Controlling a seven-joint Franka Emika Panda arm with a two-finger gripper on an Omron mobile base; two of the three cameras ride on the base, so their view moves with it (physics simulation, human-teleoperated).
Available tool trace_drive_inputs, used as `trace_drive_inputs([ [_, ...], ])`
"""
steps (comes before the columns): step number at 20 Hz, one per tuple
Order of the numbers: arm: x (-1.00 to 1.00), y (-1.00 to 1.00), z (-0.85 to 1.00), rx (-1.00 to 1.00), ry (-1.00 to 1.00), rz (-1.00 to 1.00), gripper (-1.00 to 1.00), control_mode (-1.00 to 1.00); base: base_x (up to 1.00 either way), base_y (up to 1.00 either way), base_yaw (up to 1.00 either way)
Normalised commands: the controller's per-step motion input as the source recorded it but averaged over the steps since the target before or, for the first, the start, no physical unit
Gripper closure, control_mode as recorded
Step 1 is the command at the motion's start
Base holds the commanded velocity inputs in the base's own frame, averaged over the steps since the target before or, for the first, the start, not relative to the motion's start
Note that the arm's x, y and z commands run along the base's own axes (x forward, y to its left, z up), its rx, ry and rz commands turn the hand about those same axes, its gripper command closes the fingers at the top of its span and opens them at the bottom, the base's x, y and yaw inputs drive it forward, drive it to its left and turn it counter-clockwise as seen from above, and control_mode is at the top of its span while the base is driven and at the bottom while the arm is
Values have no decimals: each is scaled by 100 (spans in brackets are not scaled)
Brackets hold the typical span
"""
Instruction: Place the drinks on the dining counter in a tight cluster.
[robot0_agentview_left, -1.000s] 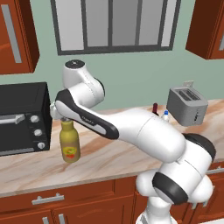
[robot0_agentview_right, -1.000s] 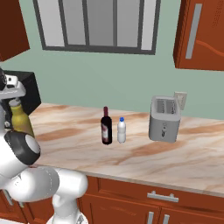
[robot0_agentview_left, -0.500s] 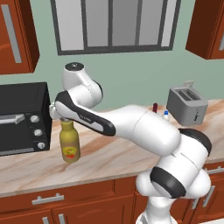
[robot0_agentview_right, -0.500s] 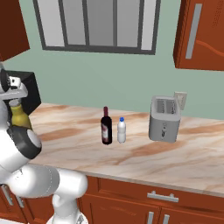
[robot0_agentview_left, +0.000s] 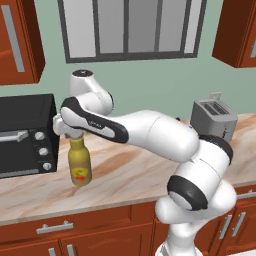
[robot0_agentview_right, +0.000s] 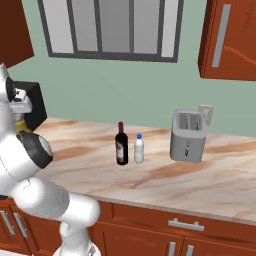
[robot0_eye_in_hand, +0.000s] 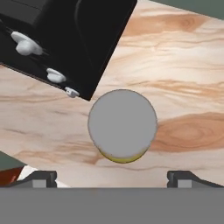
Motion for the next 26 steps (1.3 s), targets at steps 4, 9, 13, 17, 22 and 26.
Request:
trace_drive_inputs([
  [4, 16, 13, -2, 0, 6, -3, -100, -100, 0, 0, 0],
  [9, 15, 10, -7, -3, 0, -3, -100, -100, 0, 0, 0],
  [13, 14, 6, -13, -11, 0, -4, -100, -100, 0, 0, 0],
  [17, 3, 0, -10, -6, 0, -4, -100, -100, 0, 0, 0],
  [22, -2, 0, -7, 0, 0, -3, -100, -100, 0, 0, 0],
  [26, 0, -3, -9, 0, 0, -2, -100, -100, 0, 0, 0],
])
